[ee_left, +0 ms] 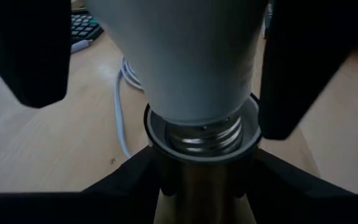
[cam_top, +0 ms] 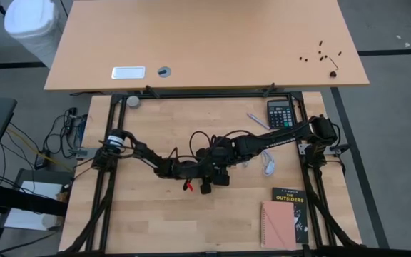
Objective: Screw lightbulb
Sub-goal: Insert the light bulb into the lamp
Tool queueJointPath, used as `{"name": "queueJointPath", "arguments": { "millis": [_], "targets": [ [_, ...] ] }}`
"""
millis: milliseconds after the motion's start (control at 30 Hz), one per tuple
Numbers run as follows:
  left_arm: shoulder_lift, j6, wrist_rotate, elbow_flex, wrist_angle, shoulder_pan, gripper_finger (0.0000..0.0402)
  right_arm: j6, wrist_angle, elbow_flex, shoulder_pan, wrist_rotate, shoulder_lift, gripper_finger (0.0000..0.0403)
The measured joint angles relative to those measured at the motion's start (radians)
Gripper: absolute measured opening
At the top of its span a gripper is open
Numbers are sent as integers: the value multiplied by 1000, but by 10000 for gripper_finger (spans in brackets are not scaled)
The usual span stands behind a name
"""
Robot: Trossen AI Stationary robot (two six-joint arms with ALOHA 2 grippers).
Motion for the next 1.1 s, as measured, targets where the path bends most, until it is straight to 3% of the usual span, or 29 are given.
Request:
{"name": "queueJointPath", "arguments": {
  "millis": [400,633,1100],
  "targets": [
    [2,77,57,-1,44,68,202,1,-101,2,-25,34,-3,262],
    [3,92,135,12,48,137,202,-25,-85,2,-53,59,-3,262],
    [-1,89,171,21,75,163,201,-62,-3,2,-93,40,0,262]
  ]
}}
